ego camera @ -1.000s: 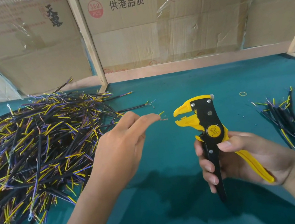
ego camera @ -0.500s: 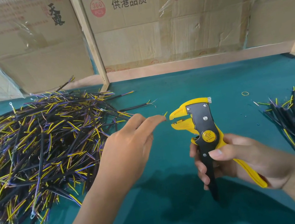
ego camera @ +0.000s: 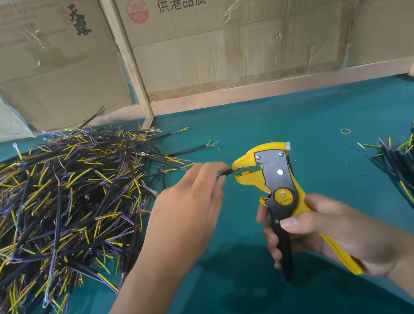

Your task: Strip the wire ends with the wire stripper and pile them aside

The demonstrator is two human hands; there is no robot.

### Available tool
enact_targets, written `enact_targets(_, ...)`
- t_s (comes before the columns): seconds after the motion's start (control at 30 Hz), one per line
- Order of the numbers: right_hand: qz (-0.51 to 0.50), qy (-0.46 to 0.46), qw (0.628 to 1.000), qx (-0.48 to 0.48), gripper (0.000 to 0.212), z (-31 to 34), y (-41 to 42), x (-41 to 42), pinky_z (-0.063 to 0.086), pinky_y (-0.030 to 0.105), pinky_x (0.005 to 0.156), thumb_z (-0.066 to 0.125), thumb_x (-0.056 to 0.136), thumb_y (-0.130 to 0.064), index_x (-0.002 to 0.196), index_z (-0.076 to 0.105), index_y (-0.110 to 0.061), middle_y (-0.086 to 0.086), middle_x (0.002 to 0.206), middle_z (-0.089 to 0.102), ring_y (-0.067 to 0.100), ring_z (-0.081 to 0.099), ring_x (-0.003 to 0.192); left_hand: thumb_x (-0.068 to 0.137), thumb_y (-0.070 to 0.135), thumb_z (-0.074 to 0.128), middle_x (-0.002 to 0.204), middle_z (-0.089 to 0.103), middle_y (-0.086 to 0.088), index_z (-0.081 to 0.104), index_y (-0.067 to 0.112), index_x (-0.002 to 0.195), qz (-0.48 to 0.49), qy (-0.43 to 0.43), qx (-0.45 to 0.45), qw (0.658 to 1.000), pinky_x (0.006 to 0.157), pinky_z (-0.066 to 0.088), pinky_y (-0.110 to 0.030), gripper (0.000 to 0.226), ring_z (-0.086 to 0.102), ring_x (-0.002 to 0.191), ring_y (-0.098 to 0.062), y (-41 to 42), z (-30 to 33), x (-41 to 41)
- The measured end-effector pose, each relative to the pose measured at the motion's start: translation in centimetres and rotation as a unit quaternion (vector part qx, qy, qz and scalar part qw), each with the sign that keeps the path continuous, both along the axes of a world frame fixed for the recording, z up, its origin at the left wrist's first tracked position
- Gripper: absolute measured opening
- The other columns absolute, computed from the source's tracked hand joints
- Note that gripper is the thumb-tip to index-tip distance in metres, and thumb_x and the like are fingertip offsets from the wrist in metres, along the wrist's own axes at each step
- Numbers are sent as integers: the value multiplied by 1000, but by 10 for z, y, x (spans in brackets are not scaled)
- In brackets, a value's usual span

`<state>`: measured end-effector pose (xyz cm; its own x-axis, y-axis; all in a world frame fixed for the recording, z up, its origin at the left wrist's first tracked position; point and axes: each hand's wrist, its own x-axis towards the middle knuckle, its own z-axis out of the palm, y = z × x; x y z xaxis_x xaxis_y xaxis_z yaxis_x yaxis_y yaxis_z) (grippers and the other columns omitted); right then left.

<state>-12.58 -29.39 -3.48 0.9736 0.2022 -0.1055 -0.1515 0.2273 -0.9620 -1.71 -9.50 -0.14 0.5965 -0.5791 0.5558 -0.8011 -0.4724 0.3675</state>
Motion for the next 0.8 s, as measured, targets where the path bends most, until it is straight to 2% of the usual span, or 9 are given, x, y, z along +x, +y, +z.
enact_targets(0.2, -2, 17, 999, 36, 33, 0, -1, 2, 51, 52, 78, 71, 84, -27, 110, 66, -6, 19, 87, 56, 35, 56, 79, 100, 25, 47, 98, 64, 9, 66, 15, 113, -21, 11, -26, 999, 65, 53, -44, 25, 61, 75, -27, 1, -1, 2)
enact_targets(0.33, 0, 25, 998, 52, 35, 1, 0, 1, 48, 46, 68, 79, 80, -34, 99, 64, -9, 14, 77, 50, 30, 51, 67, 99, 23, 49, 94, 56, 19, 66, 18, 111, -35, 18, -46, 998, 65, 45, -28, 21, 53, 73, -10, 1, -2, 4)
enact_targets(0.43, 8, 26, 997, 73, 38, 2, 1, 1, 47, 45, 66, 83, 78, -35, 95, 59, -11, 12, 74, 47, 28, 48, 63, 99, 22, 51, 90, 55, 21, 65, 19, 110, -40, 28, -53, 997, 65, 35, -10, 19, 49, 72, 1, 0, -3, 4)
enact_targets(0.5, 12, 25, 996, 82, 37, 3, 1, 0, 47, 45, 66, 83, 78, -34, 94, 58, -12, 12, 73, 47, 28, 47, 62, 99, 19, 52, 88, 54, 22, 65, 18, 110, -45, 28, -56, 997, 66, 33, -6, 17, 48, 72, 5, 0, -4, 5)
enact_targets(0.7, 26, 25, 994, 108, 37, 4, 1, -1, 47, 44, 65, 81, 79, -33, 94, 57, -10, 13, 73, 46, 28, 47, 61, 99, 19, 53, 84, 54, 25, 65, 22, 108, -61, 47, -76, 994, 63, 33, -8, 15, 47, 69, -1, 1, -5, 8)
enact_targets(0.8, 30, 23, 992, 117, 32, 3, 1, -2, 47, 44, 65, 80, 81, -31, 93, 58, -11, 13, 73, 46, 28, 47, 61, 99, 22, 53, 84, 56, 18, 64, 26, 108, -63, 66, -84, 992, 61, 34, -10, 15, 49, 67, -9, 0, -6, 8)
